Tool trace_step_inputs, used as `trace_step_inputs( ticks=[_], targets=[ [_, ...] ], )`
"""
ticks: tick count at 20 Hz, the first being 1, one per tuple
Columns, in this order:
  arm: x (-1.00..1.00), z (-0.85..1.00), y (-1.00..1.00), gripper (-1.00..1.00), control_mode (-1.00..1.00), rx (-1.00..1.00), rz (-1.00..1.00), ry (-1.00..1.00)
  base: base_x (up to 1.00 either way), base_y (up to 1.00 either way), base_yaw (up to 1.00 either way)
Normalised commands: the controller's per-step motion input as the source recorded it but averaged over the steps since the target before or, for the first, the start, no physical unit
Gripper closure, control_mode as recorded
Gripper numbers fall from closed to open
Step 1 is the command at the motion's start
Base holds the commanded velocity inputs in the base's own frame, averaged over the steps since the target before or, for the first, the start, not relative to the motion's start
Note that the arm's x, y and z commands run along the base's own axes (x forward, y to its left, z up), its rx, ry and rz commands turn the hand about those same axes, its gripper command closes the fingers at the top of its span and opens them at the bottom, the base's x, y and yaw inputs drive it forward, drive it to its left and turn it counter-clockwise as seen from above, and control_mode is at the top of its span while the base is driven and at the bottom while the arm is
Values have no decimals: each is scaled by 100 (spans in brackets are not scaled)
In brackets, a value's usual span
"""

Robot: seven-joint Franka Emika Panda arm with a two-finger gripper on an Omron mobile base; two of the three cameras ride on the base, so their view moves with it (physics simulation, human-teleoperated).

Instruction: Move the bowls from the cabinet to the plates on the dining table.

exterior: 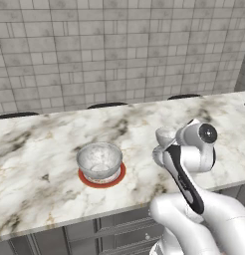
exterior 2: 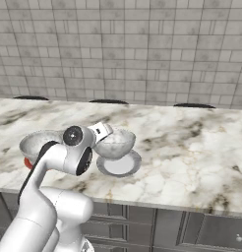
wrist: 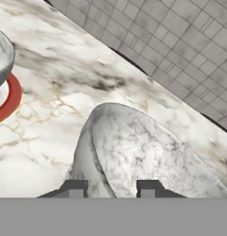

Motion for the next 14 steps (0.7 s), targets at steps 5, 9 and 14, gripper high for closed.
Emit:
trace_step_inputs(
  ticks=[5, 9, 14],
  targets=[
    [11, -27, -6, 100, -100, 0, 0, 0, 0, 0, 0],
    [8, -31, -6, 100, -100, 0, 0, 0, 0, 0, 0],
    [8, -40, -4, 100, -100, 0, 0, 0, 0, 0, 0]
  ],
)
